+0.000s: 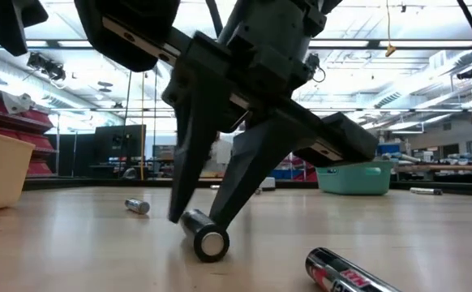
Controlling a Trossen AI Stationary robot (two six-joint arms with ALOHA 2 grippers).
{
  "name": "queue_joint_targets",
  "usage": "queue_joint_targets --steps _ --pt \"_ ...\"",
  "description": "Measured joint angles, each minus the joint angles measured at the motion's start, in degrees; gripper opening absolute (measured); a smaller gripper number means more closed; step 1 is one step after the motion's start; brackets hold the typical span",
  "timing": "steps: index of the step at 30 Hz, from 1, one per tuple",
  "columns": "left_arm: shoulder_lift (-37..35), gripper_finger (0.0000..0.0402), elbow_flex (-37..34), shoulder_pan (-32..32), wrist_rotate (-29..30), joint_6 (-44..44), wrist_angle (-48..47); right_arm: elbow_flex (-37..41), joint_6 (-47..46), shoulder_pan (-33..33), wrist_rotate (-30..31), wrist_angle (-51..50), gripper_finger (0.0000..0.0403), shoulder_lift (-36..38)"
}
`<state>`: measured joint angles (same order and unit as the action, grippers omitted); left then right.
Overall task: Sort batteries
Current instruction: Put the bottom left golden battery into the yellow bin
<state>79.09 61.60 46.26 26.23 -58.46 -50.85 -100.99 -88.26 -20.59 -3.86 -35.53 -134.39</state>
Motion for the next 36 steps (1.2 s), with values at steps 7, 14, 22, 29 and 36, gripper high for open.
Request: queue_joint_targets --steps 7,14,22,29,36 --pt "0.0 0.0197 -0.02 0.0 -0.32 -0.54 0.13 -0.02 4.11 1.32 2.02 -1.64 0.002 0.11" --pt "0.0 0.0197 0.0 -0.02 -0.32 -0.57 0.13 -0.17 4.02 1.82 6.13 -4.17 0.0055 0.2" --pt "0.0 0.0194 0.0 -0.02 -0.32 -1.35 0.14 0.04 12.1 1.76 6.13 -2.93 0.0099 1.02" --pt "0.0 0.0182 0.0 -0.13 -0.1 -1.35 -0.04 0.04 22.12 0.55 8.55 -2.65 0.0154 1.05" --pt "0.0 0.0181 0.0 -0.13 -0.25 -1.63 -0.13 -0.03 27.96 0.32 10.85 -7.49 0.0183 1.17"
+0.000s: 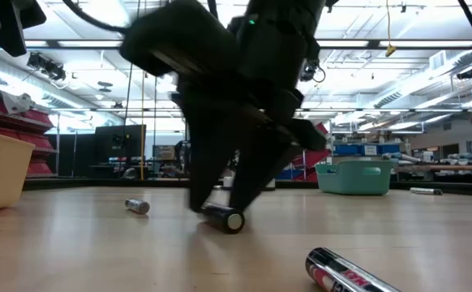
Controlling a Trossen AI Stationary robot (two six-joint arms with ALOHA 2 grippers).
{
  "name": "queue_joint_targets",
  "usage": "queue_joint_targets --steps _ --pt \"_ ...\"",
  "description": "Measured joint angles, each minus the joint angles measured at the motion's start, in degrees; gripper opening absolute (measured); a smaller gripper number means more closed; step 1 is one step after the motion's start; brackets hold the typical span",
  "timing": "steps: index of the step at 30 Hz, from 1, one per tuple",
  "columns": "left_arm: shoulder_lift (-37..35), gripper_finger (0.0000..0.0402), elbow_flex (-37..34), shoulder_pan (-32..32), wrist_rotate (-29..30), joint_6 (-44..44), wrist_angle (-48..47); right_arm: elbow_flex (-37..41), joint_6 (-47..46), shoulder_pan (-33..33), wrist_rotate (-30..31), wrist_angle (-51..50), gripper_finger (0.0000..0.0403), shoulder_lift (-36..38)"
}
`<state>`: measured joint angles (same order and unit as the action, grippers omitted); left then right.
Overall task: Sort batteries
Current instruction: Put the bottom left golden battery into the yellow bin
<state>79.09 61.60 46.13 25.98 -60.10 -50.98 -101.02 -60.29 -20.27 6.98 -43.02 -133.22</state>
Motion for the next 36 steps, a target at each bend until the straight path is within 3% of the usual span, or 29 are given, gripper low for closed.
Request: queue_joint_targets --steps 5,14,22,28,31,34,36 --pt "0.0 0.0181 0.0 0.0 -0.04 -0.02 -1.17 -0.04 -0.78 0.25 3.77 -9.18 0.0131 0.06" --pt "0.0 0.0181 0.0 -0.03 -0.09 -1.91 -5.61 -0.08 4.98 1.6 4.44 -14.08 0.001 0.27" --pt "-0.1 0.0181 1.67 -1.04 0.96 -4.9 -5.84 0.77 7.36 1.81 10.98 -15.51 0.0001 4.67" --pt "-0.17 0.0181 5.58 -1.78 12.51 -2.99 -8.06 0.4 10.22 2.41 18.33 -21.3 0.0 12.76" --pt "-0.18 0.0181 7.31 -4.21 14.25 -0.17 -9.02 0.51 14.06 3.62 20.23 -21.58 0.0 16.47" --pt "-0.19 0.0181 9.09 -6.97 14.84 2.21 -9.35 0.27 19.27 5.19 20.41 -17.56 0.0 20.49" --pt "-0.17 0.0181 10.54 -8.33 14.34 2.66 -9.4 0.27 24.81 6.24 16.81 -11.24 0.0 21.93"
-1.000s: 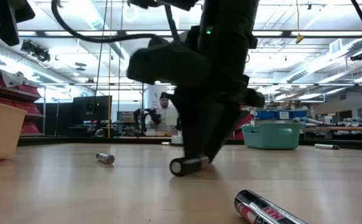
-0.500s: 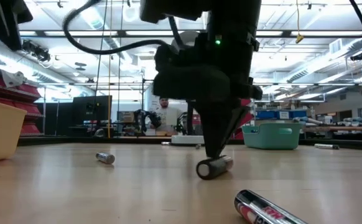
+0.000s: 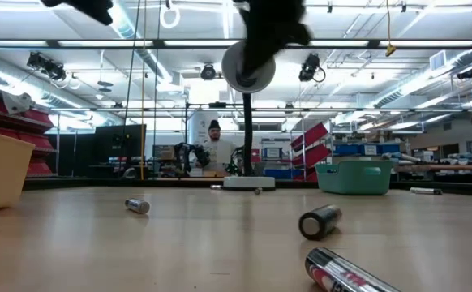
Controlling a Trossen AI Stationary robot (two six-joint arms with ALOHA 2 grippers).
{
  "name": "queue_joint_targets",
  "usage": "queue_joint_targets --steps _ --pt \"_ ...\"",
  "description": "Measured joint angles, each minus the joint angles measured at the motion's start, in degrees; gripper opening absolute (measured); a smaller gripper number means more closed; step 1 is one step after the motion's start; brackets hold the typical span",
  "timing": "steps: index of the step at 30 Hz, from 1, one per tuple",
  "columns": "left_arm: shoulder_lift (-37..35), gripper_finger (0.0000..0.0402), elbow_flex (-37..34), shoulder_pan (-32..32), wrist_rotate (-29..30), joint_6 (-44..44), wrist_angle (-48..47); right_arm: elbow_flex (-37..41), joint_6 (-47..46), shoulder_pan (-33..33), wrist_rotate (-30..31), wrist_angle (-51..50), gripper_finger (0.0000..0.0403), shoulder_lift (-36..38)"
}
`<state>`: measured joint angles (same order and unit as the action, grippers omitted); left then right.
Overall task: Sort batteries
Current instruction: Put the bottom left golden battery into the yellow bin
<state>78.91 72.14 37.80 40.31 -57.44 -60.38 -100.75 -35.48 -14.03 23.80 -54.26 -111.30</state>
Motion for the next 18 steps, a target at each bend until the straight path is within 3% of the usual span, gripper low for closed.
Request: queue_joint_targets --steps 3,6,12,18 --pt "0.0 0.0181 3.17 -1.08 -1.02 -0.18 0.15 0.02 9.69 1.49 -9.75 13.02 0.0 0.98" --pt "0.0 0.0181 7.41 -1.15 -0.86 0.59 0.21 -0.12 12.69 2.77 -16.37 21.17 0.0 0.86" --pt "-0.02 0.0181 14.28 -1.15 -0.15 4.5 0.23 3.76 20.05 2.95 -17.45 11.86 0.0003 -1.26" --pt "0.0 0.0181 15.6 -1.37 1.65 7.71 -0.77 10.65 31.36 -4.17 -20.21 6.41 0.004 -1.15"
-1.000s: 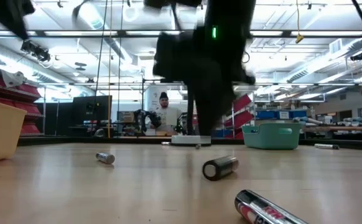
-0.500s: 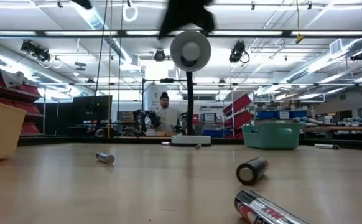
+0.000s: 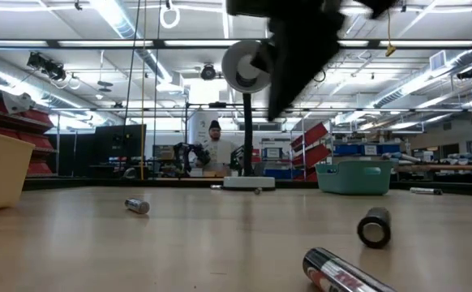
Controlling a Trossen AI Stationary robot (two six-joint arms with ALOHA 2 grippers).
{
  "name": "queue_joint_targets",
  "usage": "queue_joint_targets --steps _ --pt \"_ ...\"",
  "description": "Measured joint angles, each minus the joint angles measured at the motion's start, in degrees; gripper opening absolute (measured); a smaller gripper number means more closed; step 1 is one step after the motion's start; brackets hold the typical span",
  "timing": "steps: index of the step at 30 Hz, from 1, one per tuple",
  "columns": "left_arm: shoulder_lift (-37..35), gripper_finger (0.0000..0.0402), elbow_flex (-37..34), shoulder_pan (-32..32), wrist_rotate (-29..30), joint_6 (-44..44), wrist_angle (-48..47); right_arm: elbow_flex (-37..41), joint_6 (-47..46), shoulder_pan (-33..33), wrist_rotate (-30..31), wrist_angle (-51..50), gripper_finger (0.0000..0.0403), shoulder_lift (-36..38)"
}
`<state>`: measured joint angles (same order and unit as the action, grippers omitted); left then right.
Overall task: Sort batteries
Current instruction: Put the bottom left golden battery into the yellow bin
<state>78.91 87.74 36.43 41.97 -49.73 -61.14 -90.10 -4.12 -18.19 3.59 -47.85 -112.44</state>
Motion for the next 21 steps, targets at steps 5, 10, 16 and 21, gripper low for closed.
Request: queue_joint_targets --steps 5,10,16,21 --pt "0.34 0.0181 -0.02 -1.04 2.26 1.25 -0.34 4.61 0.27 -5.2 1.05 3.3 0.008 0.13" --pt "0.33 0.0181 -0.11 -2.13 5.14 6.27 2.52 6.85 -1.82 -9.41 -3.05 4.52 0.0103 0.18" --pt "0.33 0.0181 -0.11 -3.46 5.76 18.18 6.37 8.99 -2.3 -14.26 -3.69 6.88 0.011 0.2" --pt "0.31 0.0181 -0.53 -5.47 8.13 19.31 8.49 9.1 0.09 -17.09 -2.09 7.01 0.011 0.17"
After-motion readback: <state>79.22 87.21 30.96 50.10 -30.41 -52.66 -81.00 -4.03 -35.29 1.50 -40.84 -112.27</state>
